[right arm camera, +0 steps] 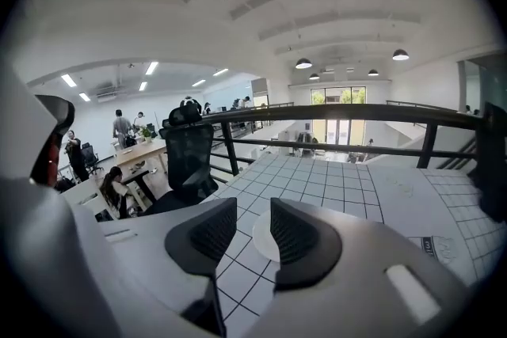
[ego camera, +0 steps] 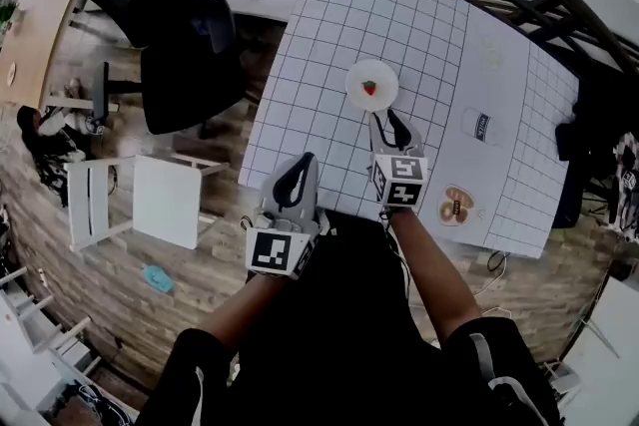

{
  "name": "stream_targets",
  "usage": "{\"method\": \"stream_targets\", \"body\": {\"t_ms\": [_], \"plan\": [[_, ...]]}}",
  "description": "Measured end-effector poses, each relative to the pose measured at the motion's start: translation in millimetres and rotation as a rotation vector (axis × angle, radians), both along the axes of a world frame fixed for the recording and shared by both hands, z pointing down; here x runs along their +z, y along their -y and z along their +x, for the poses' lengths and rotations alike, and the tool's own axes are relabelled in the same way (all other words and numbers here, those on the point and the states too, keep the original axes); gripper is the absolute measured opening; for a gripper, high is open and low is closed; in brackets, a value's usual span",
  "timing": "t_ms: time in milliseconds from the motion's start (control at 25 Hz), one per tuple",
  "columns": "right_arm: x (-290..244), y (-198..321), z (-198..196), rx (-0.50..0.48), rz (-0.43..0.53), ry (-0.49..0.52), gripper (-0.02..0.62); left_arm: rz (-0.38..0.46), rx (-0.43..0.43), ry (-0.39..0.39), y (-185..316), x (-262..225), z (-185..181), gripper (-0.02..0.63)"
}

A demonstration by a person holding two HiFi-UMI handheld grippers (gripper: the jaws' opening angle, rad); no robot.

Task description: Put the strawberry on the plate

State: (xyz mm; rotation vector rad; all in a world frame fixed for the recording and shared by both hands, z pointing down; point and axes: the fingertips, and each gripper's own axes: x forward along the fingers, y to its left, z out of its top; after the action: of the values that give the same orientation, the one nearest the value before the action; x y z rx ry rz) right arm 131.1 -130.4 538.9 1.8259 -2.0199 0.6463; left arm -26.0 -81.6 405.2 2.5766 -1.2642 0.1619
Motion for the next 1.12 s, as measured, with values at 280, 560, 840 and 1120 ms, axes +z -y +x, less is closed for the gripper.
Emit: {"method": "stream_targets", "body": {"t_ms": [280,560,840,1120], "plan": [[-45.8,-38.4,-6.5,0.079,0.06,0.001,0.109,0.032,0.063,-0.05,-9.2,-9.9,3.5,0.008],[-80.3,-65.3,-19.3,0.117,0.112,-0.015,0.066,0.065,0.145,-0.086,-20.5,-22.2,9.7,0.008],[-86.2,-92.8,-24.1,0.16,0.13,-0.04,0.021,0.057,0.223,-0.104,-36.4,-19.2,18.9,0.008],[-117.4,-110.7,-31.1,0.185,0.194,-0.005,0.006,0.069,0.285,-0.114,-43.4,-27.0,31.6,0.008]]}}
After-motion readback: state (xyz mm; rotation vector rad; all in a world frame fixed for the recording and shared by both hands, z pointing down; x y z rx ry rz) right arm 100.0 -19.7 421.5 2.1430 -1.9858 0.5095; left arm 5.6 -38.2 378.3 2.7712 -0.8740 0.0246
